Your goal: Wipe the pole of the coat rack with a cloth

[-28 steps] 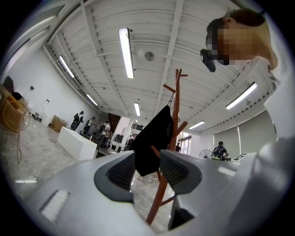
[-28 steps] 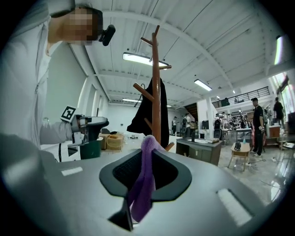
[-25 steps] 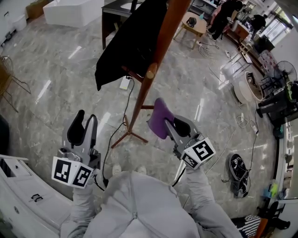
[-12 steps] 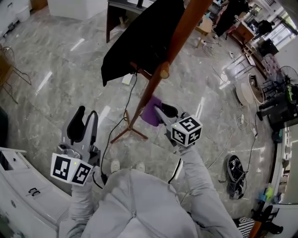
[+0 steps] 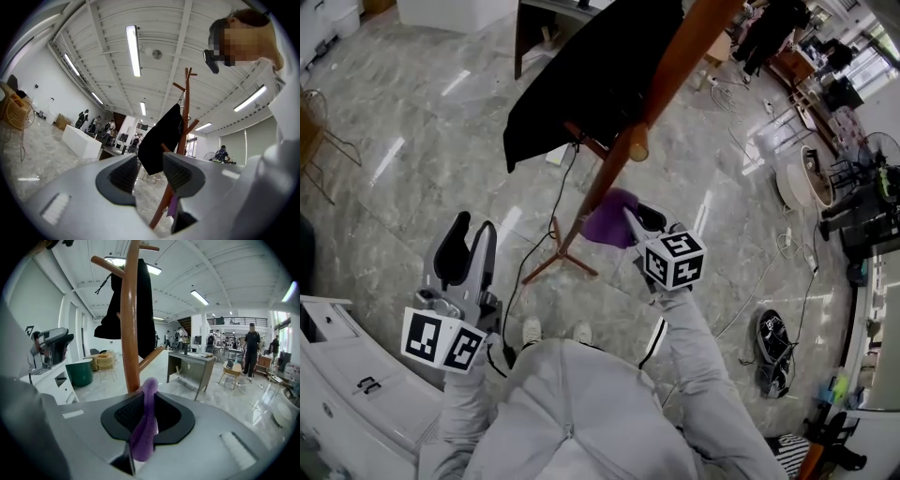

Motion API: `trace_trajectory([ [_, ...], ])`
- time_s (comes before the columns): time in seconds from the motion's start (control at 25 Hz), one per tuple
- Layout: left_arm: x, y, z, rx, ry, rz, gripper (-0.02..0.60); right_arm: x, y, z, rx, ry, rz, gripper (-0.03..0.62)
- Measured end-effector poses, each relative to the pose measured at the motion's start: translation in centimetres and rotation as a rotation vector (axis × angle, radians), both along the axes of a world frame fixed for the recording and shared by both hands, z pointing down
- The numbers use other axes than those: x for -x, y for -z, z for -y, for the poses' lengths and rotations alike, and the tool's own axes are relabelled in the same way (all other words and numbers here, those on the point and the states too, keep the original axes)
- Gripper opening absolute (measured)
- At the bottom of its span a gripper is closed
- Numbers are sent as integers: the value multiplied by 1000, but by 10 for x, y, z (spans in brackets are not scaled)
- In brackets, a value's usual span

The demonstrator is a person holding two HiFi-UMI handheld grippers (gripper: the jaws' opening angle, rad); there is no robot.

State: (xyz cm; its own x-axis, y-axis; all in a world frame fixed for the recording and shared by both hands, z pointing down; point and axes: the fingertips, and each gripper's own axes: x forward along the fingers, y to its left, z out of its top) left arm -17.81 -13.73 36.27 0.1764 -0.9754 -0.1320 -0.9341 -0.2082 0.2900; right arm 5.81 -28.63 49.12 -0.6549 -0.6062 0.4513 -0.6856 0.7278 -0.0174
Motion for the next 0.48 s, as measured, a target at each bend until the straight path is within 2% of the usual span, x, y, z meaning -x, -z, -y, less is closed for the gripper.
trace_trajectory([
  [0.16,-7,0,6,-1,-20,0,178,-20,1,3,-7,-41,-26,55],
  [0.48,-27,3,17,-3,-66,6,176,-64,11,4,-9,-130,6,55],
])
